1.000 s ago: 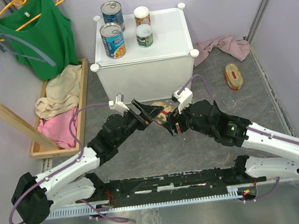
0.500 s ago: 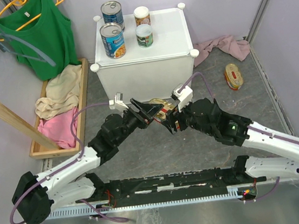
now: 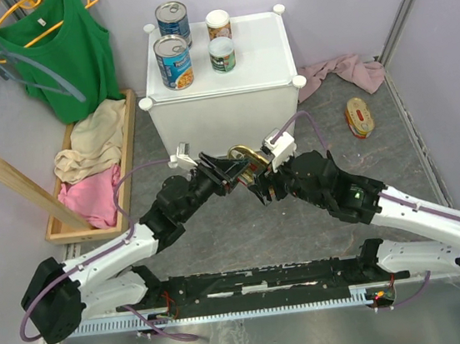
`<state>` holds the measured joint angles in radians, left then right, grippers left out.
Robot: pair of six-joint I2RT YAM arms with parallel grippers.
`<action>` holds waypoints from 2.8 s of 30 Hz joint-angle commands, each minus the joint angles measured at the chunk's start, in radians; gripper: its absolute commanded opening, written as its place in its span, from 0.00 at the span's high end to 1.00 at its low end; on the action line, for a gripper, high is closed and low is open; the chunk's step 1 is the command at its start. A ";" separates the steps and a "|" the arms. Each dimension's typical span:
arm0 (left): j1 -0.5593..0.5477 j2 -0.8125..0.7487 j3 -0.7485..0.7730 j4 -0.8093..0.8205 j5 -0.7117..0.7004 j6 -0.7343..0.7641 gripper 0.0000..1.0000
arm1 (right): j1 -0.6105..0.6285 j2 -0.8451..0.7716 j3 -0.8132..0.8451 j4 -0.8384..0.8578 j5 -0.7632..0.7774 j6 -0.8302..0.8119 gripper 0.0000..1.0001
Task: Place and organize the canned foods onto the counter
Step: Adjust the canned food.
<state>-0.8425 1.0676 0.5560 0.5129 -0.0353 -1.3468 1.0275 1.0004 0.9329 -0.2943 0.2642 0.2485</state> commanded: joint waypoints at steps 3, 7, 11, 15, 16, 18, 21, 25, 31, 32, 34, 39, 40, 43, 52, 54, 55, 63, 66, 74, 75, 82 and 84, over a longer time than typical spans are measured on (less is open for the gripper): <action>-0.003 0.016 -0.009 0.122 0.030 -0.064 0.58 | 0.005 -0.017 0.076 0.120 0.019 -0.010 0.99; -0.003 0.032 0.003 0.145 0.035 -0.068 0.79 | 0.005 -0.020 0.080 0.118 0.027 -0.012 0.99; -0.002 0.050 0.012 0.163 0.037 -0.078 0.91 | 0.005 -0.031 0.081 0.120 0.055 -0.008 0.99; -0.003 0.068 0.015 0.195 0.024 -0.105 0.97 | 0.005 -0.043 0.089 0.116 0.087 -0.004 0.81; -0.003 0.074 0.019 0.203 0.022 -0.110 0.97 | 0.005 -0.046 0.091 0.116 0.096 -0.001 0.75; -0.003 0.085 0.028 0.214 0.019 -0.115 0.97 | 0.005 -0.051 0.096 0.117 0.107 0.005 0.63; -0.006 0.096 0.040 0.229 0.014 -0.122 0.97 | 0.005 -0.051 0.109 0.107 0.116 0.014 0.47; -0.010 0.104 0.052 0.243 0.002 -0.128 0.97 | 0.005 -0.056 0.113 0.099 0.130 0.029 0.33; -0.018 0.114 0.070 0.248 -0.031 -0.135 0.97 | 0.005 -0.079 0.109 0.097 0.152 0.035 0.23; -0.020 0.117 0.073 0.251 -0.037 -0.138 0.97 | 0.005 -0.081 0.110 0.095 0.156 0.037 0.21; -0.024 0.127 0.078 0.265 -0.042 -0.144 0.97 | 0.005 -0.085 0.113 0.092 0.160 0.035 0.19; -0.033 0.152 0.096 0.293 -0.046 -0.152 0.97 | 0.006 -0.093 0.112 0.085 0.175 0.031 0.16; -0.035 0.156 0.101 0.294 -0.047 -0.153 0.97 | 0.006 -0.096 0.111 0.084 0.179 0.030 0.15; -0.038 0.166 0.119 0.300 -0.050 -0.151 0.97 | 0.005 -0.107 0.110 0.080 0.196 0.023 0.14; -0.041 0.197 0.171 0.306 -0.056 -0.146 0.97 | 0.005 -0.161 0.109 0.068 0.245 0.031 0.13; -0.041 0.203 0.179 0.311 -0.059 -0.146 0.97 | 0.005 -0.172 0.116 0.050 0.264 0.057 0.13; -0.041 0.207 0.183 0.315 -0.062 -0.146 0.97 | 0.005 -0.180 0.120 0.039 0.279 0.072 0.13; -0.040 0.246 0.254 0.322 -0.081 -0.136 0.97 | 0.005 -0.275 0.137 -0.014 0.414 0.235 0.17; -0.041 0.271 0.273 0.364 -0.098 -0.145 0.97 | 0.006 -0.298 0.165 -0.080 0.490 0.311 0.19; -0.040 0.345 0.395 0.362 -0.124 -0.131 0.97 | 0.005 -0.322 0.208 -0.166 0.578 0.466 0.23; -0.040 0.349 0.407 0.350 -0.135 -0.126 0.97 | 0.005 -0.322 0.211 -0.168 0.583 0.479 0.24; -0.040 0.381 0.473 0.327 -0.201 -0.104 0.97 | 0.005 -0.299 0.249 -0.219 0.632 0.569 0.29; -0.039 0.386 0.484 0.326 -0.221 -0.104 0.97 | 0.004 -0.289 0.252 -0.198 0.631 0.586 0.30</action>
<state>-0.8776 1.4548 0.9573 0.7341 -0.1860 -1.4639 1.0321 0.6979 1.1435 -0.4980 0.8497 0.7666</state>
